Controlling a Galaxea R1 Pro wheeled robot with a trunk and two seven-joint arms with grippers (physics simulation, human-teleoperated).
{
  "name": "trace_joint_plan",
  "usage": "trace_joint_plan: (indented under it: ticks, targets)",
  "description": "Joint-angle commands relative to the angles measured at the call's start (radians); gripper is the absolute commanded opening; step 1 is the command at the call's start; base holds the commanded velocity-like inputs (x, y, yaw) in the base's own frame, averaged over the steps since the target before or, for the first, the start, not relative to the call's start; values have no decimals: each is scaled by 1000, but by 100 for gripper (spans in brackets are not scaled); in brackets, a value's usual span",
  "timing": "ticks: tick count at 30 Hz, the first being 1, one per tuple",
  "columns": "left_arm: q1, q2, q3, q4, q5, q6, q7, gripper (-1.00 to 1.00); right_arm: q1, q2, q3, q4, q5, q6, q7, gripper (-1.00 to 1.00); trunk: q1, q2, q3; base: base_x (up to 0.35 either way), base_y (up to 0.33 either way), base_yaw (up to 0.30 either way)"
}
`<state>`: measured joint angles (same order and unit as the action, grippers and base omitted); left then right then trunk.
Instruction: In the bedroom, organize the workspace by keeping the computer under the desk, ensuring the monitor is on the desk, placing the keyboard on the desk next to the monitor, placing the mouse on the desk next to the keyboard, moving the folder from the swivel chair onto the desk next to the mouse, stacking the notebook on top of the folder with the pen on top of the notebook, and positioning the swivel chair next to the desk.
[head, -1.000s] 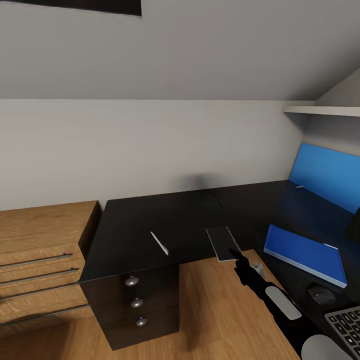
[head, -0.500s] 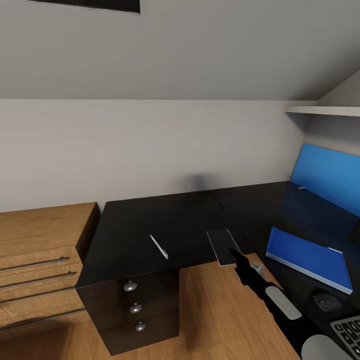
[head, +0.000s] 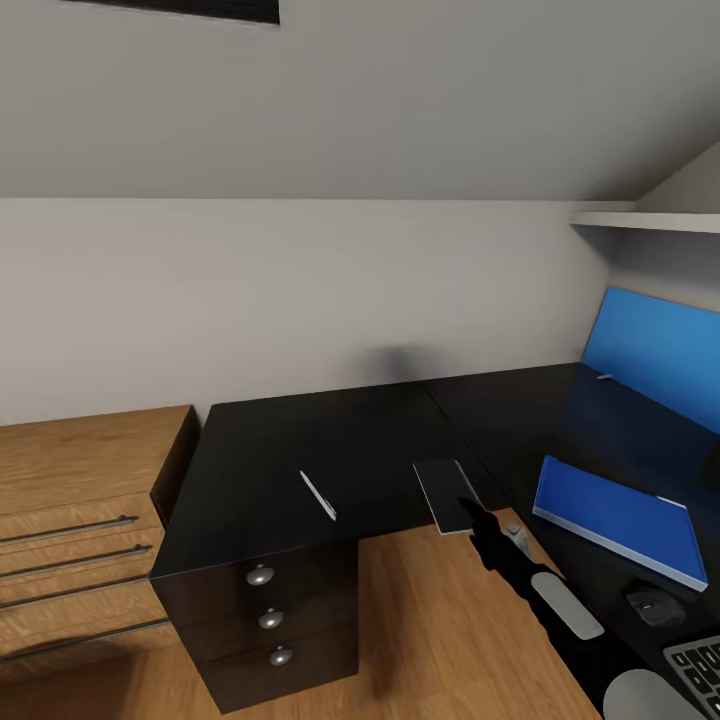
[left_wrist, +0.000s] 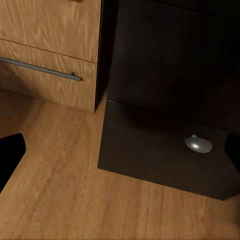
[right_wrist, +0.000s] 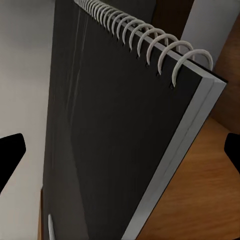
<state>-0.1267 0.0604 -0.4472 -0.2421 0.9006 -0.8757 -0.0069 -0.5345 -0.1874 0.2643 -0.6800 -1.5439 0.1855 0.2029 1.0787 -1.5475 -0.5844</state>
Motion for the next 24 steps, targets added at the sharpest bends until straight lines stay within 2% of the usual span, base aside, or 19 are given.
trace_joint_plan:
  ticks: [1, 20, 21, 24]
  targets:
    - [-1, 1, -8, 0, 11, -3, -1, 100, -1, -1, 4, 0, -9, 0, 3, 100, 0, 0, -1, 0, 0, 0]
    - [-1, 2, -7, 0, 11, -3, -1, 100, -1, 0, 4, 1, -10, 2, -1, 100, 0, 0, -1, 0, 0, 0]
    - [-1, 2, -7, 0, 11, -3, 0, 100, -1, 0, 4, 1, -10, 2, -3, -100, 0, 0, -1, 0, 0, 0]
    - [-1, 2, -7, 0, 11, -3, 0, 100, -1, 0, 5, 1, -10, 2, -9, -100, 0, 0, -1, 0, 0, 0]
